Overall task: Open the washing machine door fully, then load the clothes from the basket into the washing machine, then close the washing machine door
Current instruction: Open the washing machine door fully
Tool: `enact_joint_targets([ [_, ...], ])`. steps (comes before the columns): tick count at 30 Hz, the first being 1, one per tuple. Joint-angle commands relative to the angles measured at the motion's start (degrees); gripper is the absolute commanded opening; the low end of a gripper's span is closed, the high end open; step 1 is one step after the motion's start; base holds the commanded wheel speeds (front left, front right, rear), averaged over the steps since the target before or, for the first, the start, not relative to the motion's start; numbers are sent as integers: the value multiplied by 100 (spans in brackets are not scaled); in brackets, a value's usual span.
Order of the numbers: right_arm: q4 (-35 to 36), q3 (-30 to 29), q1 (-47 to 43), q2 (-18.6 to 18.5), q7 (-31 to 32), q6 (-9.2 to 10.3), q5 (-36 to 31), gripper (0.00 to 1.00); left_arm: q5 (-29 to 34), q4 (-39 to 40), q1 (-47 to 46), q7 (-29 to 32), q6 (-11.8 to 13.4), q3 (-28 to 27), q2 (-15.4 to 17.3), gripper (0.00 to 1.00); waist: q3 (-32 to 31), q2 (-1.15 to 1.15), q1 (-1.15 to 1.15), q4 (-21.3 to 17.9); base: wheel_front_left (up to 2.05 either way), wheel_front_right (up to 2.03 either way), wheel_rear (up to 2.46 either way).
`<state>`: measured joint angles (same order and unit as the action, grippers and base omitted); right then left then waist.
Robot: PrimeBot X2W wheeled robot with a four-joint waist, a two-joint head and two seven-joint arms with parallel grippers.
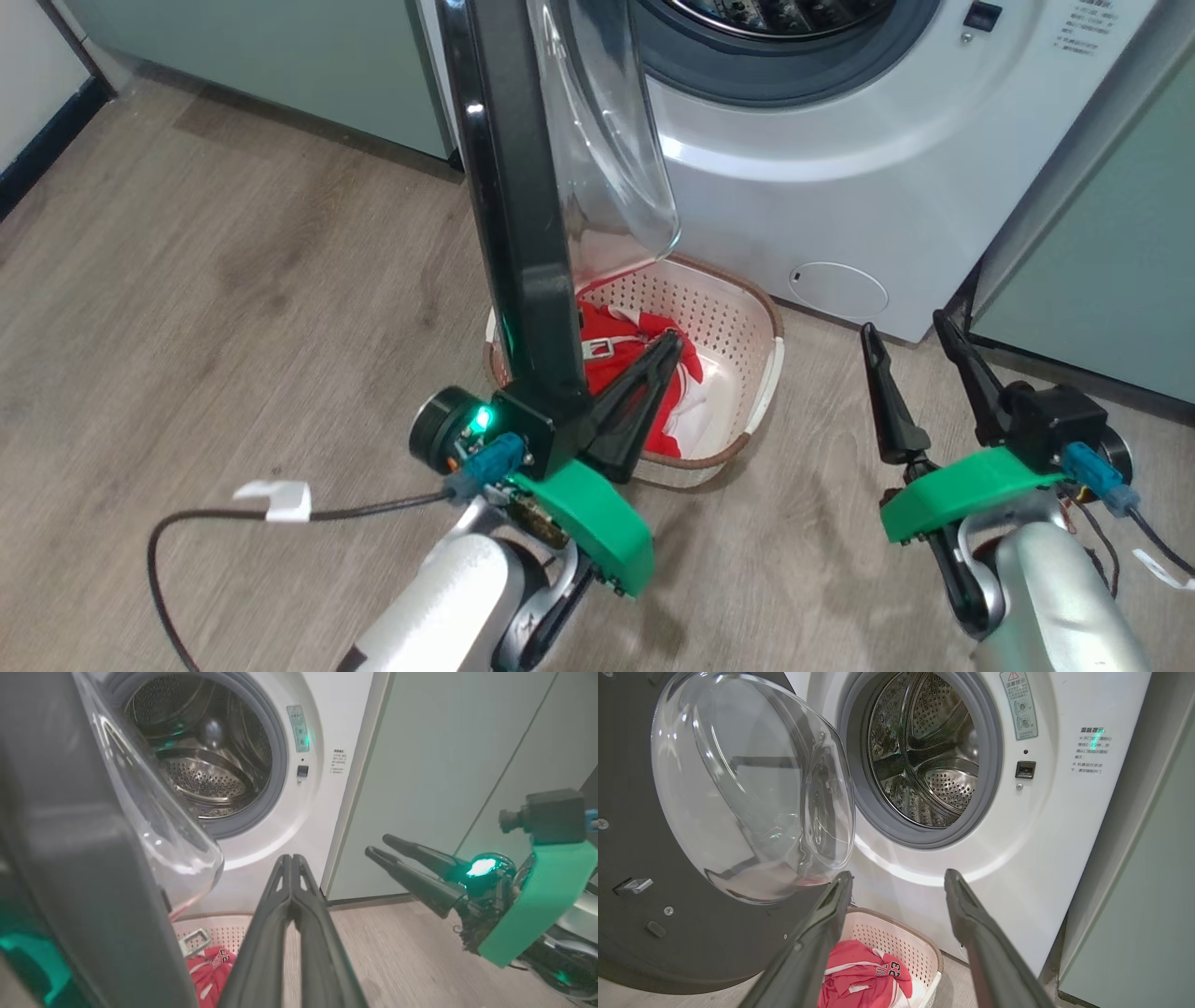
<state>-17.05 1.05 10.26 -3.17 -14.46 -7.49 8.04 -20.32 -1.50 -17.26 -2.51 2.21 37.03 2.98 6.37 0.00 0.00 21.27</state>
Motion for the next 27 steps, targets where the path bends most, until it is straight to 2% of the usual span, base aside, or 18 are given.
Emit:
enact_joint_targets([
  [1, 150, 128, 214, 29, -53, 0, -41, 100, -65, 81, -98, 11, 32, -157, -5, 0, -9, 0, 0, 1, 0, 0, 0],
  [13, 62, 135, 209, 29, -53, 0, 19, 100, -263, -621, -77, -146, 249, -358, 19, 0, -35, 0, 0, -6, 0, 0, 0],
  [27, 36, 79, 220, 29, -53, 0, 25, 100, -363, -581, 45, -327, 549, -707, 194, 0, 21, 0, 0, 82, 0, 0, 0],
])
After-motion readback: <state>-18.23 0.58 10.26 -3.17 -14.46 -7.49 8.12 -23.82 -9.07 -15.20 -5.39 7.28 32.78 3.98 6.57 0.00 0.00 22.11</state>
